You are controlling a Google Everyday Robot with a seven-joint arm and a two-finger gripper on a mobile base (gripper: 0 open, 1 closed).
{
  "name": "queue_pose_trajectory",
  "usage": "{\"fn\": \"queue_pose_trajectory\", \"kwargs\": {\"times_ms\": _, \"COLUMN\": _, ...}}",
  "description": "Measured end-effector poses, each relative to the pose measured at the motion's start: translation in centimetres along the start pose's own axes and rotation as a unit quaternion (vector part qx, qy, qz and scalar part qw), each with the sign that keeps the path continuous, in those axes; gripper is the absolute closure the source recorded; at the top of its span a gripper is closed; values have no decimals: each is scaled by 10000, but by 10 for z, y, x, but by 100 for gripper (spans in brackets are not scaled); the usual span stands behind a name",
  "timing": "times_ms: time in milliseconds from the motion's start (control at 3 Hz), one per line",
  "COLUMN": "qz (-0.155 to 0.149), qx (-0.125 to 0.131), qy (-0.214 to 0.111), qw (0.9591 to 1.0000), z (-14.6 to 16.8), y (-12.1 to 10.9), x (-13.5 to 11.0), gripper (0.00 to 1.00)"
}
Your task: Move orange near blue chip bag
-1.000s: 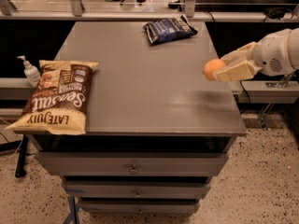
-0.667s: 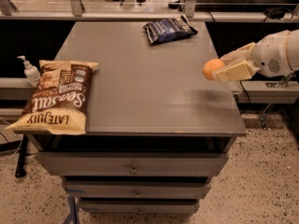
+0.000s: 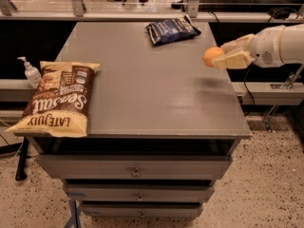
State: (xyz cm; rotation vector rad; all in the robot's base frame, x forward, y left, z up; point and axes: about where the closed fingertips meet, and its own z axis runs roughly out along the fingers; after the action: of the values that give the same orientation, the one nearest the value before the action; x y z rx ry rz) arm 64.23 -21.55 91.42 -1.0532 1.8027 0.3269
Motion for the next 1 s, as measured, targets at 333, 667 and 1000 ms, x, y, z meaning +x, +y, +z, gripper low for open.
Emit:
{"fn": "queue_pose_trajectory", "kwargs": {"times_ms": 333, "qz": -31, "qx": 100, "qy": -112, "qw": 9999, "z": 19, "y": -30, "x": -1, "gripper": 100}}
{"fn": "queue_pose_trajectory", "kwargs": {"times_ms": 667, "qz": -99, "qx": 113, "qy": -160, "qw": 9998, "z": 45, "y": -60, "x": -7, "gripper": 100}}
{"fn": "queue_pose_trajectory", "kwargs": {"times_ms": 1000, "qz": -160, "qx": 65, "qy": -284, "qw": 9994, "z": 74, "y": -77, "x": -19, "gripper": 100}}
